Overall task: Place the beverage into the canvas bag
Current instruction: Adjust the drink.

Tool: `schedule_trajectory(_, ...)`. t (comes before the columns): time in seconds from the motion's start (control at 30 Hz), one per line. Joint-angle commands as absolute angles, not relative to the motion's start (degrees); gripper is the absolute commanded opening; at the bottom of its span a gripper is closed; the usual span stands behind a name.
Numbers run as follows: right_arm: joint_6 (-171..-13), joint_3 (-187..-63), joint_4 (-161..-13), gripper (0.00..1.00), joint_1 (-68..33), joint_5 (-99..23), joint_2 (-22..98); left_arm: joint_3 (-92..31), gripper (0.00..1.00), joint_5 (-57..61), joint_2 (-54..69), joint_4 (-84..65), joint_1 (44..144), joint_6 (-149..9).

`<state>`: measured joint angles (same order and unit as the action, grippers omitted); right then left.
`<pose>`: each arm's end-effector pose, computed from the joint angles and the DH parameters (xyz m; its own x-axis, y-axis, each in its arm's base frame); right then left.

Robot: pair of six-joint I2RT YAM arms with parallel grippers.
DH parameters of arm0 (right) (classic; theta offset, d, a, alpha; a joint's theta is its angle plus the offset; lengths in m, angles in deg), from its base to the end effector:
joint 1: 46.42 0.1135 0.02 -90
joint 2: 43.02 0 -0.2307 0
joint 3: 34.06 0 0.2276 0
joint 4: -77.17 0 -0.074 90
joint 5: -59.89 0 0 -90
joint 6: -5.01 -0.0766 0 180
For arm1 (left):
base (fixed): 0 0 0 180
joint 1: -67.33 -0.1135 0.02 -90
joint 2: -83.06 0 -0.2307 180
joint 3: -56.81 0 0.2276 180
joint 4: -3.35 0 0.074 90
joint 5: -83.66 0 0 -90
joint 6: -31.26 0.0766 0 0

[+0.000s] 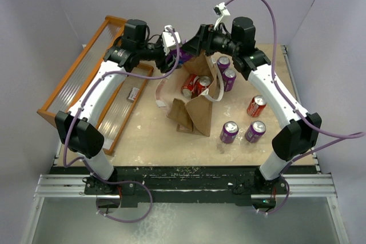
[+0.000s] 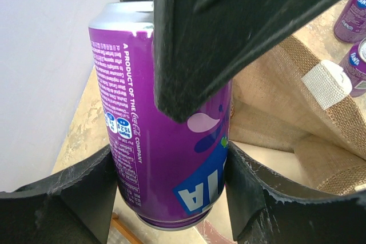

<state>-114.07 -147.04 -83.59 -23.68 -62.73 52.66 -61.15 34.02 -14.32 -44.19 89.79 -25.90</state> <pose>0.3516 0.1922 0.4061 -0.4270 0.2649 -0.8646 -0.7036 0.5032 0.5017 0.3329 -0.1913 0.3623 0.0951 0.4078 -0.9081 0.9200 0.3124 0.2367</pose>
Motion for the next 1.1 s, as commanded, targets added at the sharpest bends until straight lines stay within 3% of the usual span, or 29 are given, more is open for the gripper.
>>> schedule_trajectory(0.0, -115.3, -148.4, -86.6, 0.78, -23.7, -66.8, 53.0, -65.4, 0.00, 34.3, -12.6, -37.5, 90.3, -24.8)
schedule_trajectory(0.1, -115.3, -148.0, -87.1, 0.71, -23.7, -67.2, 53.0, -65.6, 0.00, 34.1, -12.8, -37.3, 90.3, -25.0)
schedule_trajectory(0.17, -115.2, -148.3, -87.4, 0.59, -23.7, -67.3, 53.0, -65.5, 0.00, 34.2, -13.0, -37.3, 90.3, -25.2)
schedule_trajectory(0.27, -115.8, -149.1, -88.2, 0.29, -24.2, -66.4, 53.0, -65.1, 0.00, 34.0, -12.9, -36.1, 90.2, -27.6)
schedule_trajectory(0.3, -116.4, -149.4, -88.4, 0.17, -24.4, -66.0, 53.0, -65.0, 0.05, 34.1, -12.9, -35.6, 90.1, -28.9)
schedule_trajectory(0.37, -118.1, -150.2, -89.3, 0.00, -25.2, -64.6, 53.2, -65.0, 0.36, 35.8, -13.0, -34.2, 89.6, -32.4)
schedule_trajectory(0.47, -119.6, -153.3, -90.3, 0.00, -26.2, -63.8, 54.3, -64.7, 0.89, 39.5, -12.6, -30.7, 87.8, -40.5)
schedule_trajectory(0.5, -120.3, -154.6, -90.5, 0.00, -26.5, -63.5, 54.8, -64.2, 0.99, 41.0, -12.4, -28.8, 86.9, -43.5)
schedule_trajectory(0.8, -131.7, -164.8, -95.1, 0.00, -27.3, -64.6, 59.1, -54.7, 0.99, 56.9, -11.0, 8.0, 77.3, -89.3)
schedule_trajectory(1.07, -139.7, -167.7, -98.4, 0.00, -27.3, -65.7, 60.2, -53.7, 0.99, 54.5, -12.0, 15.1, 76.9, -94.5)
